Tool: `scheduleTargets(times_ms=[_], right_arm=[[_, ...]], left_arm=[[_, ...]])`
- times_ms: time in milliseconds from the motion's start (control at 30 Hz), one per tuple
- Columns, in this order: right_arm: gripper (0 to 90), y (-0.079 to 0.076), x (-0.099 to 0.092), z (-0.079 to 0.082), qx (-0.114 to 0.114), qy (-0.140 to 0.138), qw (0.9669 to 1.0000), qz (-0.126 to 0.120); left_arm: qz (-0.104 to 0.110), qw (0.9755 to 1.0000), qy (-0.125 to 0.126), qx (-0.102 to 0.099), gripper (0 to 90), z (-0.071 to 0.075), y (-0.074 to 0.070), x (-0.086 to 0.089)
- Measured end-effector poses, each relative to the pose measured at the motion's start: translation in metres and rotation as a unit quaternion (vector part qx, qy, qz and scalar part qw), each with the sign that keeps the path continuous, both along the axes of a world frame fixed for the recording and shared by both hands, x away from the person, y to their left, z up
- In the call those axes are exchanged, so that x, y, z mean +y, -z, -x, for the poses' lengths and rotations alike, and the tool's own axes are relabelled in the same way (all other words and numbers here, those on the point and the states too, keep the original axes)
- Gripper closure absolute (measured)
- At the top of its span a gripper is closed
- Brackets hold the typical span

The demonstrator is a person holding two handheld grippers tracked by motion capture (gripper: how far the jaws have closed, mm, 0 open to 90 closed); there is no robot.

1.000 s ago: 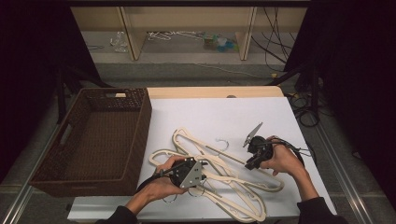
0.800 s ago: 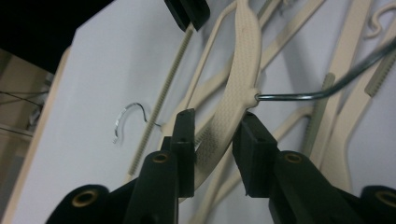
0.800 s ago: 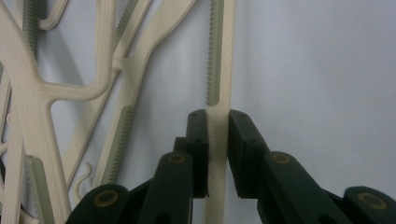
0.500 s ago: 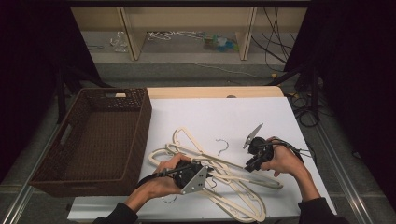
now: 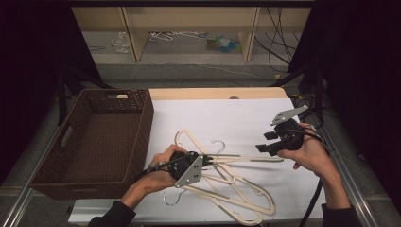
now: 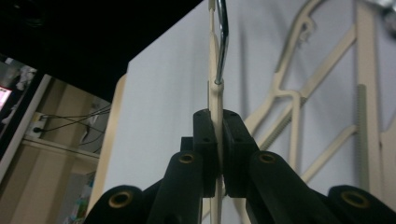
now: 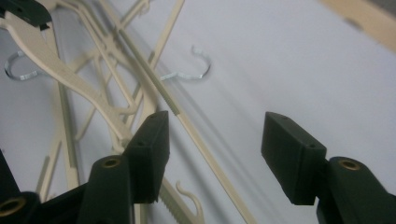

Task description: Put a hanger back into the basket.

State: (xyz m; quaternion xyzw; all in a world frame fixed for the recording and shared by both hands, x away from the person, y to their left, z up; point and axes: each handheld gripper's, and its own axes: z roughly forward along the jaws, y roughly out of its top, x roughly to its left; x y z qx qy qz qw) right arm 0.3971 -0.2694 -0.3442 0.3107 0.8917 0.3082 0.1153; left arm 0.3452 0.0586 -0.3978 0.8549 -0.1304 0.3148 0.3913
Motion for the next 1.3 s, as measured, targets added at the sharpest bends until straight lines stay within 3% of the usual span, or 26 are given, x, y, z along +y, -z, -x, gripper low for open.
scheduleTargets(times_ms=[67,100,167,233,300,333,367,533,600,633,667,700,733,800,833,867,900,933,967,1000,1033,1067,1100,1133,1167,1300], right_arm=[[40.5,-0.010,-0.006,0.004,-0.025,0.011,0.9994,-0.021],[39.5,-0.014,-0.009,0.006,-0.023,0.014,0.9994,-0.023],[37.8,-0.024,-0.018,0.010,-0.054,0.027,0.9973,-0.041],[36.7,-0.027,-0.020,0.012,-0.054,0.033,0.9969,-0.047],[35.8,-0.034,-0.028,0.015,-0.055,0.046,0.9961,-0.052],[33.8,-0.035,-0.032,0.018,-0.056,0.059,0.9950,-0.057],[33.8,-0.035,-0.032,0.018,-0.056,0.059,0.9950,-0.057],[32.9,-0.023,-0.027,0.022,-0.052,0.060,0.9955,-0.051],[33.0,-0.018,-0.025,0.023,-0.050,0.055,0.9963,-0.044],[33.0,-0.012,-0.022,0.023,-0.050,0.057,0.9963,-0.040],[33.0,-0.012,-0.023,0.024,-0.038,0.054,0.9972,-0.035],[33.0,-0.012,-0.023,0.024,-0.038,0.054,0.9972,-0.035],[33.1,-0.009,-0.022,0.024,-0.047,0.044,0.9973,-0.034],[33.1,-0.009,-0.021,0.027,-0.038,0.046,0.9978,-0.029],[33.1,-0.006,-0.017,0.029,-0.043,0.045,0.9976,-0.029],[33.2,-0.005,-0.016,0.030,-0.032,0.040,0.9984,-0.022],[33.2,-0.005,-0.016,0.030,-0.032,0.040,0.9984,-0.022],[33.6,0.001,-0.010,0.032,-0.029,0.028,0.9991,-0.011],[33.6,0.004,-0.007,0.033,-0.027,0.027,0.9992,-0.007],[33.8,0.007,-0.004,0.035,-0.016,0.018,0.9997,0.000],[33.8,0.011,-0.001,0.036,-0.019,0.019,0.9997,0.000],[33.8,0.011,-0.001,0.036,-0.019,0.019,0.9997,0.000],[33.9,0.018,0.004,0.039,-0.005,0.008,0.9999,0.011],[33.9,0.018,0.004,0.039,-0.005,0.008,0.9999,0.011],[33.9,0.029,0.010,0.043,0.006,0.006,0.9997,0.023],[33.9,0.044,0.014,0.046,0.004,-0.006,0.9996,0.028]], left_arm=[[0.018,0.9997,-0.012,0.009,85.7,0.000,-0.006,0.003],[0.025,0.9994,-0.021,0.012,85.6,-0.001,-0.010,0.006],[0.025,0.9987,-0.042,0.016,85.7,-0.003,-0.015,0.011],[0.018,0.9984,-0.052,0.015,85.7,-0.004,-0.017,0.014],[0.026,0.9967,-0.071,0.029,85.7,-0.006,-0.021,0.019],[0.047,0.9943,-0.085,0.045,85.7,-0.007,-0.024,0.022],[0.047,0.9943,-0.085,0.045,85.7,-0.007,-0.024,0.022],[0.089,0.9864,-0.111,0.082,85.7,-0.008,-0.037,0.030],[0.114,0.9808,-0.116,0.108,85.7,-0.008,-0.043,0.035],[0.143,0.9726,-0.121,0.138,85.7,-0.009,-0.048,0.040],[0.151,0.9704,-0.122,0.144,85.7,-0.009,-0.050,0.042],[0.151,0.9704,-0.122,0.144,85.7,-0.009,-0.050,0.042],[0.165,0.9645,-0.127,0.163,85.7,-0.010,-0.052,0.046],[0.199,0.9458,-0.132,0.220,85.7,-0.012,-0.056,0.056],[0.203,0.9436,-0.132,0.226,85.7,-0.013,-0.058,0.058],[0.210,0.9377,-0.135,0.242,85.7,-0.012,-0.060,0.062],[0.210,0.9377,-0.135,0.242,85.7,-0.012,-0.060,0.062],[0.221,0.9306,-0.144,0.254,85.7,-0.009,-0.063,0.067],[0.228,0.9266,-0.147,0.260,85.7,-0.008,-0.065,0.070],[0.234,0.9246,-0.150,0.261,85.7,-0.007,-0.068,0.073],[0.242,0.9214,-0.154,0.263,85.8,-0.006,-0.070,0.075],[0.242,0.9214,-0.154,0.263,85.8,-0.006,-0.070,0.075],[0.259,0.9143,-0.159,0.268,85.7,-0.005,-0.075,0.081],[0.259,0.9143,-0.159,0.268,85.7,-0.005,-0.075,0.081],[0.267,0.9095,-0.162,0.274,85.7,-0.004,-0.077,0.084],[0.290,0.8953,-0.165,0.295,85.7,-0.001,-0.085,0.093]])
